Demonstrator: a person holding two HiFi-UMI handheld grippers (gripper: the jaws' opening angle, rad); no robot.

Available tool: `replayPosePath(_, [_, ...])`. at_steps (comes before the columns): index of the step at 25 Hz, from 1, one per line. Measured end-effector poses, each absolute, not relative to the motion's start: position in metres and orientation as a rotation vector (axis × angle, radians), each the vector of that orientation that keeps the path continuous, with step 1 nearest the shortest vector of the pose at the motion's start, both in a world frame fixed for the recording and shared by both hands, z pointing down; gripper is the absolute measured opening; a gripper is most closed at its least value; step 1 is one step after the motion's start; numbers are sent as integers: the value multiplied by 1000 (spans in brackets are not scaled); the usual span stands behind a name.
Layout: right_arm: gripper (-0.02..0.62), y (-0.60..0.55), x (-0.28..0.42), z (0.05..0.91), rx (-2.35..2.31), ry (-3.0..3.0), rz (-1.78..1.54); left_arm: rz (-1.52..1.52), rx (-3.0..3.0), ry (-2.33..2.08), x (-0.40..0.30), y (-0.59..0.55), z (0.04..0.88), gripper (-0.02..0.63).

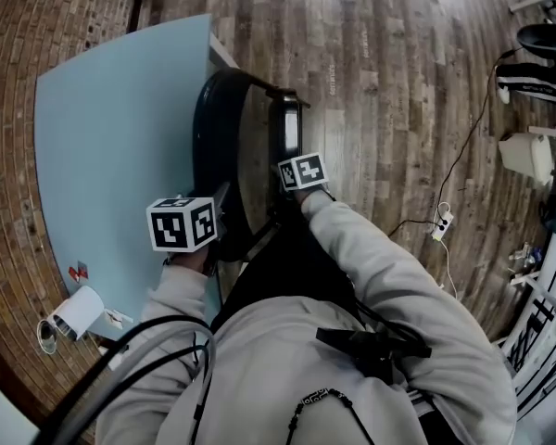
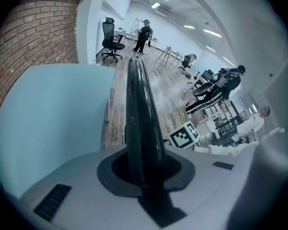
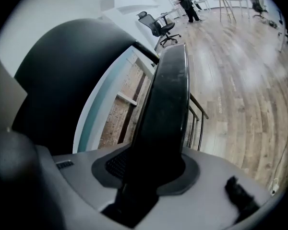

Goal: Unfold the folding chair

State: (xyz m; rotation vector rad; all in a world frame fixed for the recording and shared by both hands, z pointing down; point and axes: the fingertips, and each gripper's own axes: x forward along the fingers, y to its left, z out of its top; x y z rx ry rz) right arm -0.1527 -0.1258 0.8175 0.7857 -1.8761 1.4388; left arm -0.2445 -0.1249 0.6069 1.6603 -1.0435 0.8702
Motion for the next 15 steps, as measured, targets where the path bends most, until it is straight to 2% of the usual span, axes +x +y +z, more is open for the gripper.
replayPosePath(8, [143,-117,-60,829,669,-2002,1622,838,1675,-1003,-214,-123,618,75])
replayPosePath(15, [141,-115,-10,844,620,-2120,1707,833,1677,-1001,-207,-123,631,74])
